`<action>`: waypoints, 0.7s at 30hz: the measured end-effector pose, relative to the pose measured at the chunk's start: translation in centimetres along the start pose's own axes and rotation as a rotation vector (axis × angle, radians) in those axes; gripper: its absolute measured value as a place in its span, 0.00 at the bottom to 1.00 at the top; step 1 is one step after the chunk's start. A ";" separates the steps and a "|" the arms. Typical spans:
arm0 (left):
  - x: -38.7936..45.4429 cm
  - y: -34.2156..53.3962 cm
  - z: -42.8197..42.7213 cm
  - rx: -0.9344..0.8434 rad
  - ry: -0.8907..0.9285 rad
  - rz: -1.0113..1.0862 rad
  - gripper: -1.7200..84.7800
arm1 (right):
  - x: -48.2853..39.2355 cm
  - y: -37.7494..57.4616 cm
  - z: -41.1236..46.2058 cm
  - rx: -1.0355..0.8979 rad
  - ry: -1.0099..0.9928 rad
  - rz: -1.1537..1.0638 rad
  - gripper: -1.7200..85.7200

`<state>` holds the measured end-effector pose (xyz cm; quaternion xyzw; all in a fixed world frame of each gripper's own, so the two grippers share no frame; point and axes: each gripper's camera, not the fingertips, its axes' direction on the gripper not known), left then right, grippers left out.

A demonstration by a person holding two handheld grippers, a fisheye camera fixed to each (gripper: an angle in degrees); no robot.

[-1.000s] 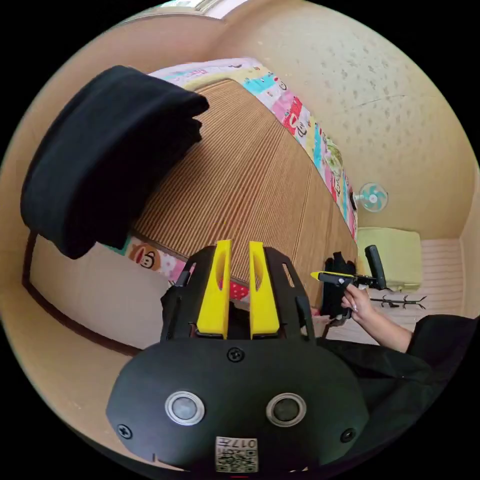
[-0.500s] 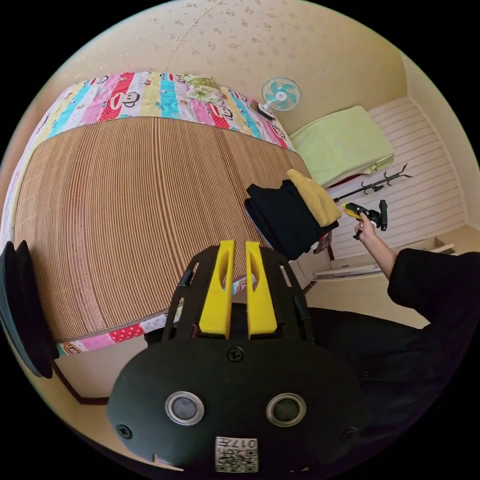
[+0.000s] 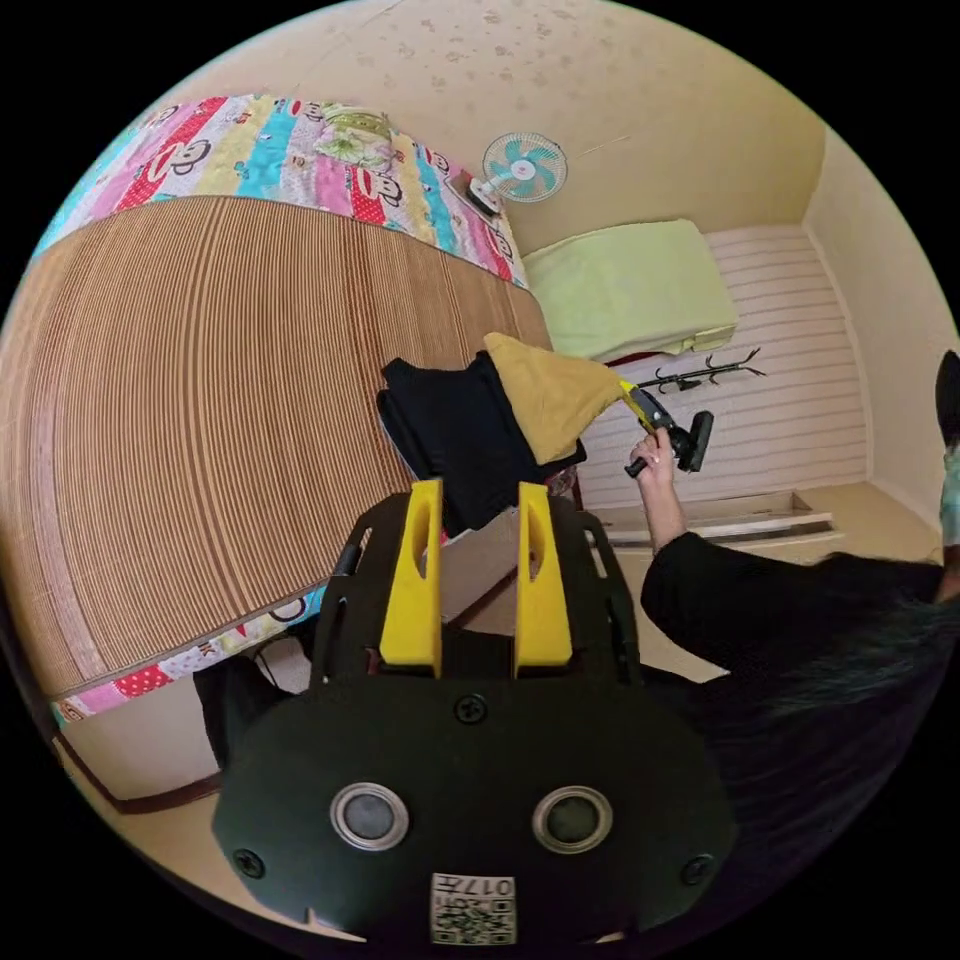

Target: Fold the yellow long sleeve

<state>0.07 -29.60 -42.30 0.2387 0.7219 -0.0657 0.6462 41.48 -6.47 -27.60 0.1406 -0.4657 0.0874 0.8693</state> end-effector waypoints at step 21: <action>-5.2 8.6 -22.6 0.347 1.329 0.692 0.08 | -36.2 18.3 11.7 -0.229 -0.951 -0.672 0.06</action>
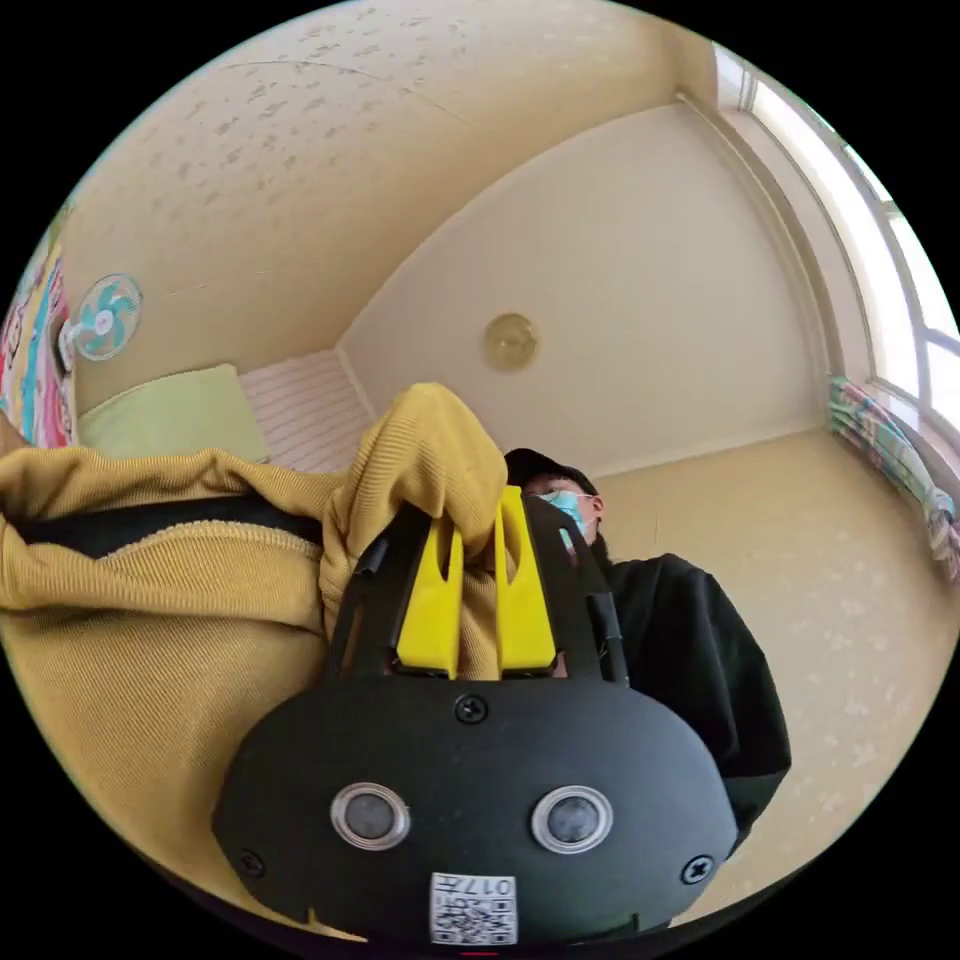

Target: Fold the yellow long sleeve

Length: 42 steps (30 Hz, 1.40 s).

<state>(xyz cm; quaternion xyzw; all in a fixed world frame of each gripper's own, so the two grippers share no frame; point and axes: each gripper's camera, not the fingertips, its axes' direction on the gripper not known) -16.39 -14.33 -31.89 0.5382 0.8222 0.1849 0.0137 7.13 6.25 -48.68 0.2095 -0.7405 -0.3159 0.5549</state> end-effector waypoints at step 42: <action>7.2 21.6 26.2 -0.917 -1.182 0.127 0.10 | -6.3 -6.0 7.7 0.140 0.850 -0.272 0.08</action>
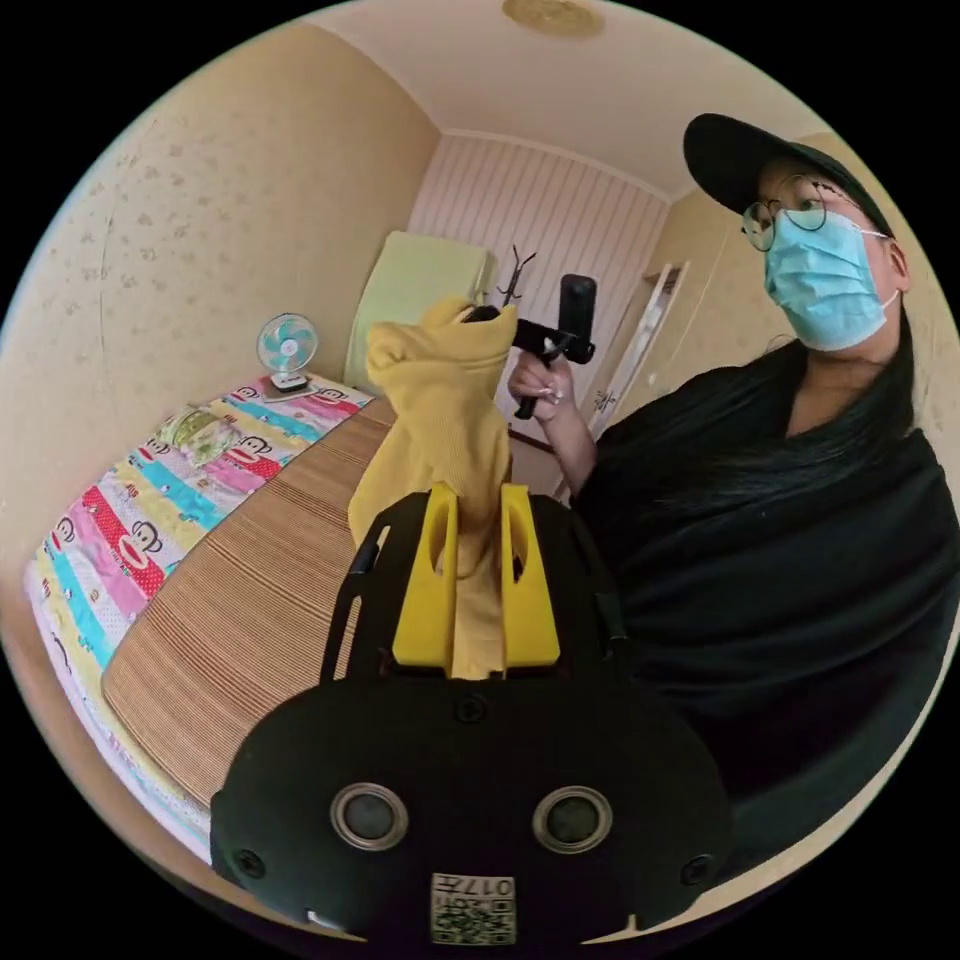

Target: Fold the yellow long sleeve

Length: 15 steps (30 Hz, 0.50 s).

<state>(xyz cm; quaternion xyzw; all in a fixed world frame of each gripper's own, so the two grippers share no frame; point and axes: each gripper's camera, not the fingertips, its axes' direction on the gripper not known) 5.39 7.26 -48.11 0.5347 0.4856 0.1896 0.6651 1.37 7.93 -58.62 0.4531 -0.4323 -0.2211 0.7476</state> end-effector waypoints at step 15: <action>3.3 -4.9 11.4 0.110 -0.215 -0.354 0.27 | -3.1 -3.3 0.1 0.088 0.145 -0.059 0.07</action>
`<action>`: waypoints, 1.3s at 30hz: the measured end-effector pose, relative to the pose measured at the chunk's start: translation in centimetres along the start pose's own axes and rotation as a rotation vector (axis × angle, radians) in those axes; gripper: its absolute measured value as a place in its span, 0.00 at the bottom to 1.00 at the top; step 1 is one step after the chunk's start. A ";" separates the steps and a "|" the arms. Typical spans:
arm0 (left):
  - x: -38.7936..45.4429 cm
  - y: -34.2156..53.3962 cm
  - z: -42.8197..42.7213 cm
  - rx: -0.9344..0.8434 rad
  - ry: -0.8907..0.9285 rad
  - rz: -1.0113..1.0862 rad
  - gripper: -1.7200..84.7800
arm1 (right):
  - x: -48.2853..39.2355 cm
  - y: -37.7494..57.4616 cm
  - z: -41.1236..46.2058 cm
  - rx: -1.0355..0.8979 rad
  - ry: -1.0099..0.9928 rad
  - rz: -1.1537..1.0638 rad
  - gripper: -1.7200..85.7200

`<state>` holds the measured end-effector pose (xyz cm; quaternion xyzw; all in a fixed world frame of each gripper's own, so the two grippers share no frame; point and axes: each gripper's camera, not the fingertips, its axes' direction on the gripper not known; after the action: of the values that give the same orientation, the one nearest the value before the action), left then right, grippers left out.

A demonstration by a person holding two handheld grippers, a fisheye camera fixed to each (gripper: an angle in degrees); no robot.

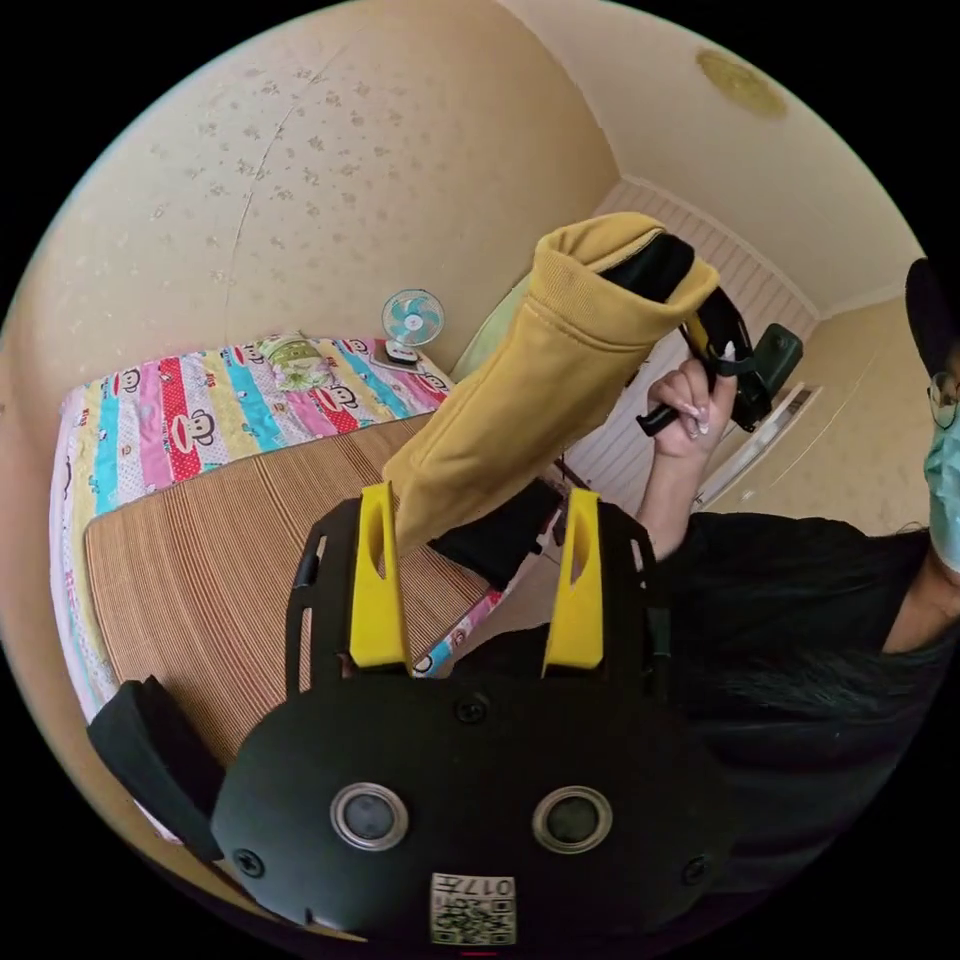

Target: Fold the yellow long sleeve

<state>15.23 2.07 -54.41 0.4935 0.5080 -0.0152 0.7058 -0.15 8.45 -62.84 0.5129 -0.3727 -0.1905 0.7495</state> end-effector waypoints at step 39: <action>6.8 -2.5 -27.1 0.496 0.452 0.367 0.01 | 18.6 10.9 -3.2 -0.099 -0.740 0.257 0.04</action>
<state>-1.82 23.39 -60.96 0.7231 0.5347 0.0982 0.4262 13.25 2.39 -46.81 0.3216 -0.6694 -0.2849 0.6061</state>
